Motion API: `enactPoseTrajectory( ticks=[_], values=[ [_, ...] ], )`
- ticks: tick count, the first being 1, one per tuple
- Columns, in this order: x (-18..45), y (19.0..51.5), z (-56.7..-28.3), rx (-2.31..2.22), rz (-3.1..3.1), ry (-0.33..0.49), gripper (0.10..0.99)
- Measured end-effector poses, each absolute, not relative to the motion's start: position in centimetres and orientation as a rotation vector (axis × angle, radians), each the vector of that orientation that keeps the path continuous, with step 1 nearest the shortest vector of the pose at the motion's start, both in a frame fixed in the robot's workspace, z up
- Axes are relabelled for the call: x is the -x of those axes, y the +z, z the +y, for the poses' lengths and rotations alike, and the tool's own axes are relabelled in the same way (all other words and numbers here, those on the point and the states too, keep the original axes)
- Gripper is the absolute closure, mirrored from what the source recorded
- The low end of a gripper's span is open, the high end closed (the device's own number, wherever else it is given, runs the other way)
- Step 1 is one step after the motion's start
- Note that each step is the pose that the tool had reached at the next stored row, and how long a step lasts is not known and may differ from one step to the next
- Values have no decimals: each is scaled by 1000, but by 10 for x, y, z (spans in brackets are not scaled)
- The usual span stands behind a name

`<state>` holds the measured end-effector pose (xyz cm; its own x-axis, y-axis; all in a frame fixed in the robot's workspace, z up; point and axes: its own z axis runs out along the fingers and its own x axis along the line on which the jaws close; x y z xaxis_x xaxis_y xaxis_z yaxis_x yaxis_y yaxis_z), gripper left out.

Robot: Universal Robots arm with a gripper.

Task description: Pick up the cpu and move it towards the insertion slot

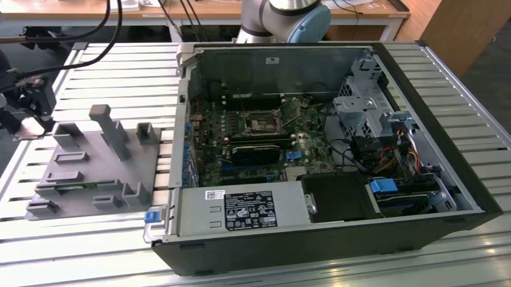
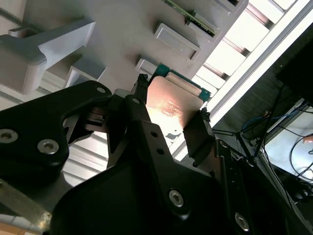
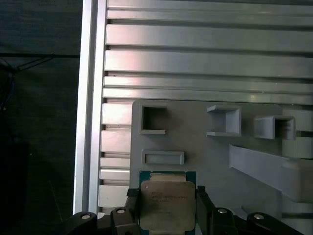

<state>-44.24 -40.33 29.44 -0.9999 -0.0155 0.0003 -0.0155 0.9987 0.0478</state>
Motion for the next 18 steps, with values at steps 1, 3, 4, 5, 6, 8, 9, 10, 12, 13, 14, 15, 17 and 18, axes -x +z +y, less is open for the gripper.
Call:
enactPoseTrajectory(
  ticks=[1,3,4,5,6,8,9,10,12,13,14,15,17,18],
  values=[
    [442,295,-403,-24,-3140,-75,541],
    [442,296,-403,-24,-3140,-75,541],
    [442,297,-403,-24,-3140,-75,541],
    [442,298,-403,-24,-3140,-75,541],
    [442,298,-403,-24,-3140,-75,541],
    [442,299,-403,-24,-3140,-75,541],
    [442,300,-403,-24,-3140,-75,541],
    [442,301,-403,-24,-3140,-75,541],
    [442,302,-403,-24,-3140,-75,541],
    [442,302,-403,-24,-3140,-75,541],
    [442,303,-403,-24,-3140,-75,541],
    [442,303,-403,-24,-3140,-75,541],
    [442,304,-403,-24,-3140,-75,541],
    [442,305,-403,-24,-3140,-75,541]
  ],
)
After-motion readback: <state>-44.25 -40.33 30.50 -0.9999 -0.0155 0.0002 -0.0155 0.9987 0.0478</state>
